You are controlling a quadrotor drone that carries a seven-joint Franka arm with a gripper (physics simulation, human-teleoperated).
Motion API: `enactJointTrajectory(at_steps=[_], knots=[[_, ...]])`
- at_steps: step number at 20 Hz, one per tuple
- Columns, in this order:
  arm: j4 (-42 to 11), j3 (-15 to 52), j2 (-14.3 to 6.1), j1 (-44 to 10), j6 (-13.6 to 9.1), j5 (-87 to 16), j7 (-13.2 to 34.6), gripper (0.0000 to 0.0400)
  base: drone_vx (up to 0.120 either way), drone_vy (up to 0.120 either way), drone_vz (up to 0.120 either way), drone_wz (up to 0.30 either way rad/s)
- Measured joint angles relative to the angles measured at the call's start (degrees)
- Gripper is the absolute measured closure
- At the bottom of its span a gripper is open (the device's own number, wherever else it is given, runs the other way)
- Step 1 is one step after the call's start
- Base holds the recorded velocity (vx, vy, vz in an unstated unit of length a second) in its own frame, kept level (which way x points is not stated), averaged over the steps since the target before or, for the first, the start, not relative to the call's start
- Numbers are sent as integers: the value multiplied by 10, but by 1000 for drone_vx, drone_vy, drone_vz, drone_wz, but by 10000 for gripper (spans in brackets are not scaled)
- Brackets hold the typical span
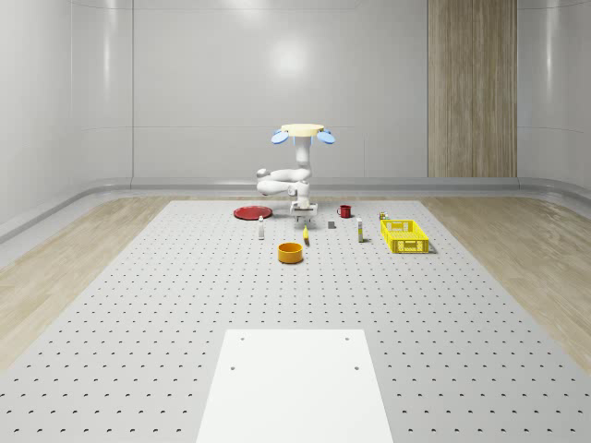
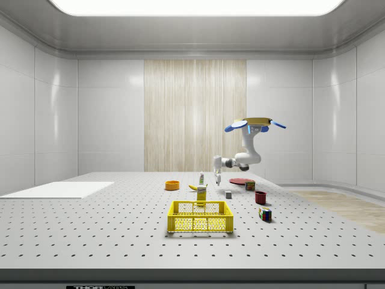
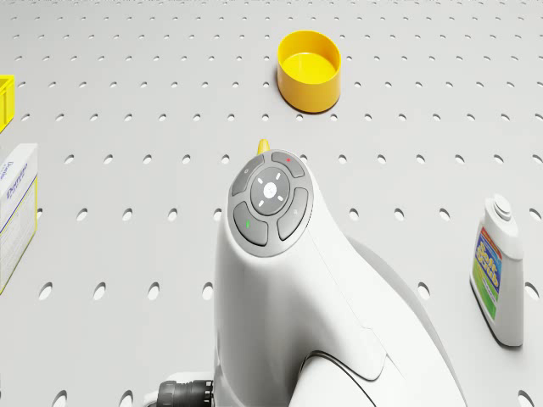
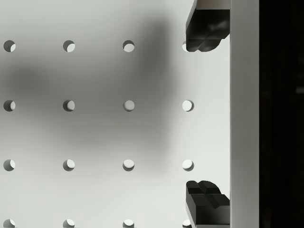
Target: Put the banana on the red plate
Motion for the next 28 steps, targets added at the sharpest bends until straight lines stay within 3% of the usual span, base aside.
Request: enactJointTrajectory(at_steps=[21,28], knots=[[1,5,-28,-7,27,12,6,0,120,6,0,0],[2,6,-36,-8,34,15,7,0,120,0,-74,0]])
